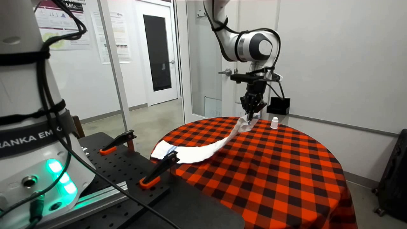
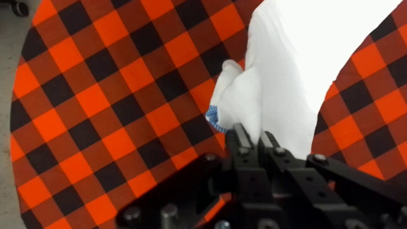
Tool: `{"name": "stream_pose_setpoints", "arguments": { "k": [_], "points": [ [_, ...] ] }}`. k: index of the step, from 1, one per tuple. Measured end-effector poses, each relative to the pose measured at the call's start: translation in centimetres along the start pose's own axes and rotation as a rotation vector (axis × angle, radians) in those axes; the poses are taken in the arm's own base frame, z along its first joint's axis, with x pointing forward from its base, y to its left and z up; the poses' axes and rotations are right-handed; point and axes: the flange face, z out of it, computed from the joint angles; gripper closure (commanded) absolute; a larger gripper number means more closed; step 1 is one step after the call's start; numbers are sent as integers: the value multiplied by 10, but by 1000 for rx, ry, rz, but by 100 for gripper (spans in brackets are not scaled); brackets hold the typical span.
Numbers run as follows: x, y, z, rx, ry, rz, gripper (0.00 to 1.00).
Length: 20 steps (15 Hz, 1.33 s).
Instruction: Fold the towel on the table
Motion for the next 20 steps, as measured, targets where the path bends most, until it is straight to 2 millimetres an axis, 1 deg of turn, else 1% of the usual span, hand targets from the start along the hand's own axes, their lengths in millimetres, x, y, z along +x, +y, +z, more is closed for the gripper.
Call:
{"name": "stream_pose_setpoints", "arguments": {
  "k": [3,5,6,8,11,13,15,17,20],
  "points": [
    [-25,-6,-38,-12,36,8,98],
    [-40,-9,-55,-21,48,6,98],
    [-47,-12,-60,-27,48,0,98],
    [-58,-20,-62,-43,44,-14,98],
    [-67,-29,-63,-67,50,-26,98],
    [-68,-27,-71,-80,69,-22,98],
    [-70,-19,-86,-91,101,-13,98],
    [-74,-11,-107,-105,136,-11,98],
    [-83,-5,-144,-132,195,-7,98]
  ]
}}
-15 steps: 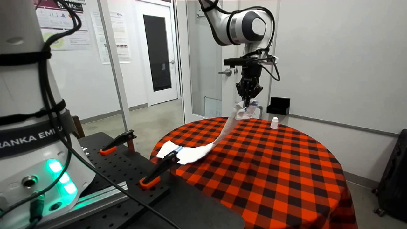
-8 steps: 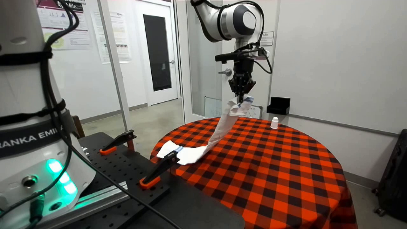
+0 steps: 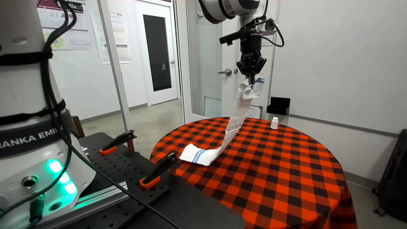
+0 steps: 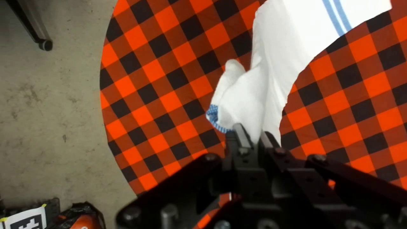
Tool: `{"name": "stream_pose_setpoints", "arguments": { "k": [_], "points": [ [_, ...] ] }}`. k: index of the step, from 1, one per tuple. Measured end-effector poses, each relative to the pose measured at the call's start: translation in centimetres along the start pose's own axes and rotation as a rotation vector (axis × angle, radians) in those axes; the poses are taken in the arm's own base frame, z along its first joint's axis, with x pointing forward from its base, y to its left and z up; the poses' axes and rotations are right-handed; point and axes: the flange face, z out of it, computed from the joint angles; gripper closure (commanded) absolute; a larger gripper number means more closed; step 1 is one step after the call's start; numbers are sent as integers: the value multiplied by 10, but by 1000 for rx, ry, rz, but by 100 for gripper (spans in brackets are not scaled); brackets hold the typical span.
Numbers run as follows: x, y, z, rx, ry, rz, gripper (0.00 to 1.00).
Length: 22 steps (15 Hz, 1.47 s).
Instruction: Fold the towel on the table
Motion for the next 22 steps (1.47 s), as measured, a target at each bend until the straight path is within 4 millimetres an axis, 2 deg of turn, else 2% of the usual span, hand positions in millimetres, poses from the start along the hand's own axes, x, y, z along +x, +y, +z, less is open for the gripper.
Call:
{"name": "stream_pose_setpoints", "arguments": {
  "k": [3,5,9,12,19,22],
  "points": [
    [-2,5,-32,-18,53,9,98],
    [-4,2,-43,-25,71,-3,98],
    [-14,-33,-35,-25,56,-64,98],
    [-26,-73,-13,-22,15,-134,98],
    [-59,-156,76,65,-161,-275,98],
    [-75,-191,104,162,-218,-297,98]
  ]
}}
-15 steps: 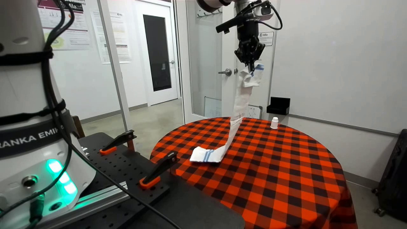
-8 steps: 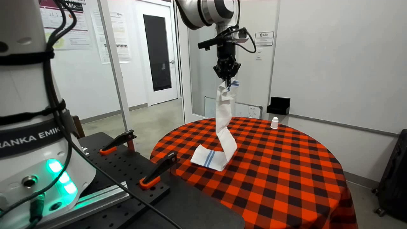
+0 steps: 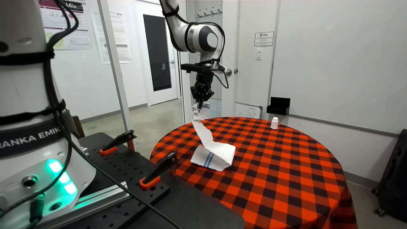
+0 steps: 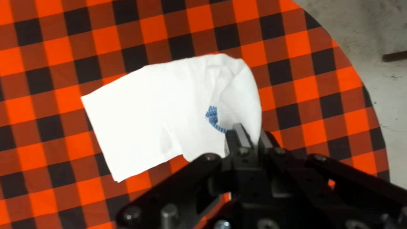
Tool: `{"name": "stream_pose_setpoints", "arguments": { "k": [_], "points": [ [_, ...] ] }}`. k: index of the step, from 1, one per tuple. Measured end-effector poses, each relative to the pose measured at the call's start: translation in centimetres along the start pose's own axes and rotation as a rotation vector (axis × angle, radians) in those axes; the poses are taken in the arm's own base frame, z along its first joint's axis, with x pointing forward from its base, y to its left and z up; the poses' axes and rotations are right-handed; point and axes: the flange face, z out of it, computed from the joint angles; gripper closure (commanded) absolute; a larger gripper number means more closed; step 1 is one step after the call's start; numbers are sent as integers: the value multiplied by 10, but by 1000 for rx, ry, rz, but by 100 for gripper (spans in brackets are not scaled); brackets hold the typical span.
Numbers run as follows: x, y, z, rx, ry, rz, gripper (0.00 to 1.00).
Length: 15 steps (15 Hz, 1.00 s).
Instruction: Fold the towel on the table
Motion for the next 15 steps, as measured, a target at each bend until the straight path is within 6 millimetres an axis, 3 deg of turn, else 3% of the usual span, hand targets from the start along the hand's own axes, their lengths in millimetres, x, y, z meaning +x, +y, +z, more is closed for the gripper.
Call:
{"name": "stream_pose_setpoints", "arguments": {
  "k": [4,7,11,15],
  "points": [
    [1,-45,28,129,-26,-38,98],
    [3,-62,41,184,-44,-63,98],
    [7,-56,56,237,-63,-62,98],
    [14,-24,56,278,-50,-20,98]
  ]
}}
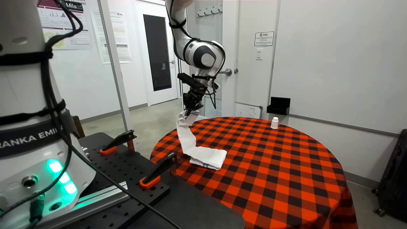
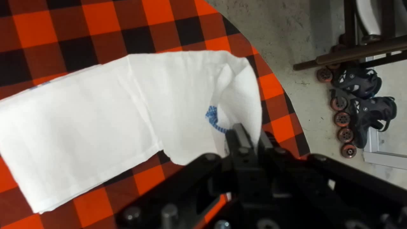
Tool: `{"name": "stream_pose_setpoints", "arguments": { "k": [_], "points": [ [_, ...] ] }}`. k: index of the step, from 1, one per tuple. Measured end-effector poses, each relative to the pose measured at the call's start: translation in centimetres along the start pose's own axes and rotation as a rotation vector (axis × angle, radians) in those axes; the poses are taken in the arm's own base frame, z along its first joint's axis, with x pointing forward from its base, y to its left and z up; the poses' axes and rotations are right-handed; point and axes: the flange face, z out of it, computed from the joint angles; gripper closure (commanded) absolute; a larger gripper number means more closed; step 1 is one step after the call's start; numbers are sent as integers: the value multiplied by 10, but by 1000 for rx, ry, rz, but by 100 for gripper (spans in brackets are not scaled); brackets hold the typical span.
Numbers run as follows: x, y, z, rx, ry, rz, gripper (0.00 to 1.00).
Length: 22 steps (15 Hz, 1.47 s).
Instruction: Fold the towel on the table
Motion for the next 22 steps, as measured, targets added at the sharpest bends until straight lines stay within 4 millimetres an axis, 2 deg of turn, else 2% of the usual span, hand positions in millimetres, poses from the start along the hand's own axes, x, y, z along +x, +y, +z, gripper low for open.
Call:
{"name": "stream_pose_setpoints", "arguments": {
  "k": [6,10,17,22],
  "points": [
    [3,68,-27,3,45,85,98],
    [-8,100,-36,-18,47,133,98],
    [-36,135,-30,-86,1,156,98],
    [-35,135,-19,-190,-5,109,98]
  ]
}}
